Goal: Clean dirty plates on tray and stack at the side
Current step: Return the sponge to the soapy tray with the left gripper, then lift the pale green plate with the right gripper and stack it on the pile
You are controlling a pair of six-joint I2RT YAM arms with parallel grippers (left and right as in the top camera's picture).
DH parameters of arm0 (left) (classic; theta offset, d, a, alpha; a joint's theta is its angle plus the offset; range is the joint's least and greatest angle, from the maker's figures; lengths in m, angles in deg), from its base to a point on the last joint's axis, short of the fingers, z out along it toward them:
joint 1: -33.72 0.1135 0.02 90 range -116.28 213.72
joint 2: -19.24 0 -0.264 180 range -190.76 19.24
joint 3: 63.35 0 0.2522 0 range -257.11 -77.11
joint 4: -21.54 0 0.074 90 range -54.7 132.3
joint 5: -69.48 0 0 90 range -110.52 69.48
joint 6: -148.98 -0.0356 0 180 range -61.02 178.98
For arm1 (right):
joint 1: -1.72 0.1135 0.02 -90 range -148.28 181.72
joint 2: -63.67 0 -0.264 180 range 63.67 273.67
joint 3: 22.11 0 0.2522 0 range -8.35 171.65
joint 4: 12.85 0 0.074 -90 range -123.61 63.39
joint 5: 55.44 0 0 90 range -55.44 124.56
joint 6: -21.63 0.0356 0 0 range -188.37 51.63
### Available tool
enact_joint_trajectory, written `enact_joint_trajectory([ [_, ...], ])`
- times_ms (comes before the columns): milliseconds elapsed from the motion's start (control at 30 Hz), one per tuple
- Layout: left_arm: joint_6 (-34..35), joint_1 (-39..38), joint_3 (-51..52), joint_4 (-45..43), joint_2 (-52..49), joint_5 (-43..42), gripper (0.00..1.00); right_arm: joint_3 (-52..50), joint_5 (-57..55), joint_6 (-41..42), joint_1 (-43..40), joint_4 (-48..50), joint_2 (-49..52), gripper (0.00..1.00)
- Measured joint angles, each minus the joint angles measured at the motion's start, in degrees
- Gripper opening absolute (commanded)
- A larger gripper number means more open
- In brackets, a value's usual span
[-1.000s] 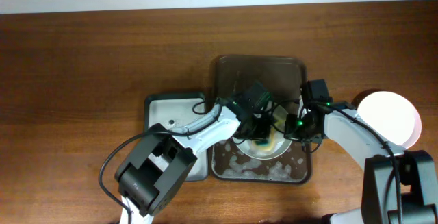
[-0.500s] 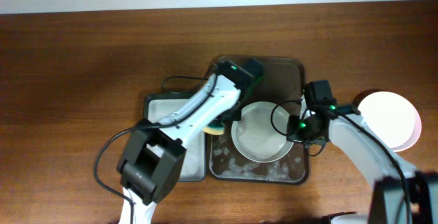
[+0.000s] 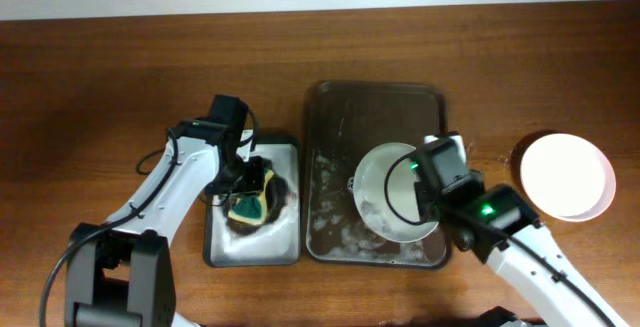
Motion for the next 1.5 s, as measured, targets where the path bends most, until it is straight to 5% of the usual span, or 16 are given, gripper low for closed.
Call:
enact_joint_trajectory([
  [33, -1.6, 0.0, 0.0, -0.15, 0.37, -1.49, 0.92, 1.38, -3.63, 0.17, 2.51, -1.01, -0.09, 0.04],
  [67, -3.17, -0.02, 0.02, -0.22, 1.73, -3.52, 1.0, 3.37, -8.02, 0.26, 6.36, -1.88, -0.11, 0.04],
  [267, -5.27, -0.02, 0.07, -0.07, 15.93, -6.4, 1.0, 6.19, -26.69, 0.37, 20.2, -4.42, -0.09, 0.04],
  [633, -5.42, -0.02, 0.07, 0.52, 16.41, -6.45, 1.0, 6.29, -44.33, 0.24, 35.01, -9.94, 1.27, 0.04],
  [1500, -5.42, -0.02, 0.07, 0.52, 16.41, -6.45, 1.0, 6.27, -50.05, -0.02, 33.64, -9.01, 1.31, 0.04],
])
